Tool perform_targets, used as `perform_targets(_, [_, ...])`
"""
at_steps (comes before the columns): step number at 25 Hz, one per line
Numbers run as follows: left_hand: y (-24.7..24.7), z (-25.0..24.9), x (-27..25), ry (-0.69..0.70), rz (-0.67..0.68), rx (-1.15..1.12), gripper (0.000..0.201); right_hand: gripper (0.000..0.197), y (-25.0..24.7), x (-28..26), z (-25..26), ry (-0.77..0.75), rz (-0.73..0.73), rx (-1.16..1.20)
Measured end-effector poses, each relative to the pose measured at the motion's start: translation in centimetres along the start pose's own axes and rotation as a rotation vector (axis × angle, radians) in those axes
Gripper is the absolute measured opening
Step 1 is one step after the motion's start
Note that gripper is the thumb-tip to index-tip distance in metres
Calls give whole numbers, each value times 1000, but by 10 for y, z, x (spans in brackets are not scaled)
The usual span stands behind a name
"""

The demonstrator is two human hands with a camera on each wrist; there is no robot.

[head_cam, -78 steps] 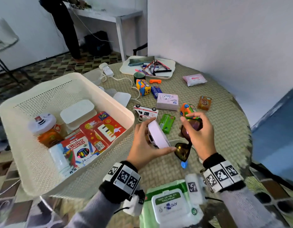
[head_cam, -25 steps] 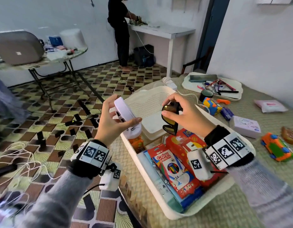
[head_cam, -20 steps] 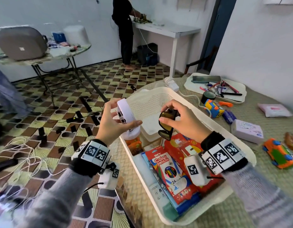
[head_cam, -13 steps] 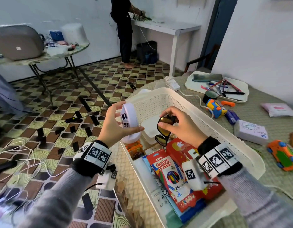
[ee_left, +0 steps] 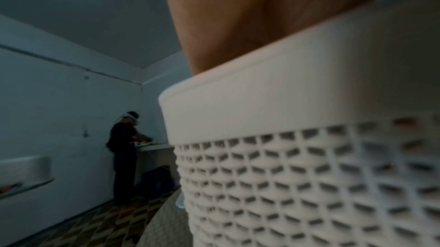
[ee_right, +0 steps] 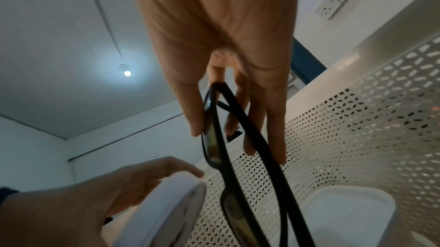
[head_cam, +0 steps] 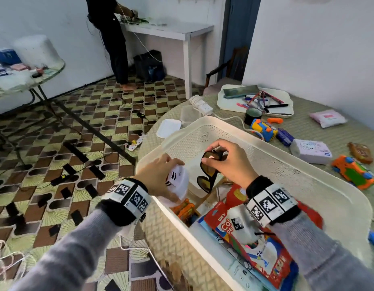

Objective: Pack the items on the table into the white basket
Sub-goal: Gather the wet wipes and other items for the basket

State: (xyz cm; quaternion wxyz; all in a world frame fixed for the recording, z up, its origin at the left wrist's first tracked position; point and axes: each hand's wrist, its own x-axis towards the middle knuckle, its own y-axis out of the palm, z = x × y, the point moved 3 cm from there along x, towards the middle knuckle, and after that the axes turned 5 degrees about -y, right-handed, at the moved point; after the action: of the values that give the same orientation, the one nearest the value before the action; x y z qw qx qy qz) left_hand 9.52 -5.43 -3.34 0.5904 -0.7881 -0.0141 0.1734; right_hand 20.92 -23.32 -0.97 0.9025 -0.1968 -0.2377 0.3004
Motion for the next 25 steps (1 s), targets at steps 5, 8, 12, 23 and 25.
perform_targets(5, [5, 8, 22, 111, 114, 272, 101, 20, 9, -13, -8, 122, -40, -31])
perform_targets(8, [12, 11, 26, 139, 92, 290, 100, 22, 14, -23, -13, 132, -28, -58])
perform_targets(12, [18, 17, 27, 136, 46, 139, 94, 24, 26, -27, -22, 128, -78, -150])
perform_targets(23, [9, 13, 22, 185, -23, -141, 50, 15, 68, -40, -52, 215, 98, -213])
perform_targets(25, [7, 12, 21, 177, -60, -169, 47, 11, 71, -41, -51, 206, 56, -222])
